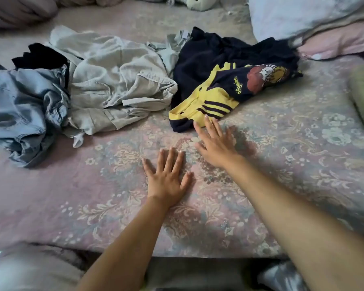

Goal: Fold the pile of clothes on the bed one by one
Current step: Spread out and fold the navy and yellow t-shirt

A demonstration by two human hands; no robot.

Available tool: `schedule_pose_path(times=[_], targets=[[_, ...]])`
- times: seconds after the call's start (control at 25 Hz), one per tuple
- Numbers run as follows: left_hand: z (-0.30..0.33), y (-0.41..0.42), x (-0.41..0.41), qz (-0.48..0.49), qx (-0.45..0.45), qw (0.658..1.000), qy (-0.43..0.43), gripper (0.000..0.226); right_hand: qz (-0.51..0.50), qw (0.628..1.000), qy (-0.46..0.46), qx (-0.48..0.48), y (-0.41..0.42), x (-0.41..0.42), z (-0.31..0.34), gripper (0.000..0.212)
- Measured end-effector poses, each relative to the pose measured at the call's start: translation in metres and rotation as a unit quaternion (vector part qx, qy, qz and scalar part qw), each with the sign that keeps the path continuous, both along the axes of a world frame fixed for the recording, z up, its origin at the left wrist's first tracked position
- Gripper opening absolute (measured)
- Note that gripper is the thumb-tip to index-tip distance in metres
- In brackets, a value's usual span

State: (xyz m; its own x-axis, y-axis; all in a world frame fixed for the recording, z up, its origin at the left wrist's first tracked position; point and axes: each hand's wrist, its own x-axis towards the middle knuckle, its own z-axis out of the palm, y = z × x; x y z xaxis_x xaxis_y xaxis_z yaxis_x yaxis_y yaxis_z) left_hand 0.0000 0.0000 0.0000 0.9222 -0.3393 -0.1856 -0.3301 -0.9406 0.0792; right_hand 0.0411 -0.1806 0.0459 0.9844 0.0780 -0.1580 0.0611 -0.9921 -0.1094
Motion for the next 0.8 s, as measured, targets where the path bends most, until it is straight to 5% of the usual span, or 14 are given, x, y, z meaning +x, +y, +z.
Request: schedule_pose_path(times=[0.2,0.36,0.56,0.64,0.8], targets=[[-0.005,0.001,0.001,0.005,-0.019,0.999,-0.046,0.075,0.073,0.993,0.069,-0.062,0.035,0.093,0.013,0.048],[-0.007,0.003,0.006,0.004,-0.063,0.996,-0.067,0.075,0.078,0.993,-0.084,0.022,0.012,0.050,-0.007,0.019],[-0.013,0.007,0.000,0.004,-0.249,0.954,-0.168,0.064,0.100,0.966,-0.204,0.121,-0.006,-0.015,-0.007,0.020],[-0.004,0.006,0.001,-0.035,-0.324,0.931,-0.164,0.067,0.088,0.963,-0.206,0.148,-0.007,-0.036,-0.008,0.018],[0.004,0.006,-0.006,-0.076,-0.403,0.912,-0.023,0.084,0.011,0.965,-0.084,0.249,0.007,-0.070,-0.003,0.018]])
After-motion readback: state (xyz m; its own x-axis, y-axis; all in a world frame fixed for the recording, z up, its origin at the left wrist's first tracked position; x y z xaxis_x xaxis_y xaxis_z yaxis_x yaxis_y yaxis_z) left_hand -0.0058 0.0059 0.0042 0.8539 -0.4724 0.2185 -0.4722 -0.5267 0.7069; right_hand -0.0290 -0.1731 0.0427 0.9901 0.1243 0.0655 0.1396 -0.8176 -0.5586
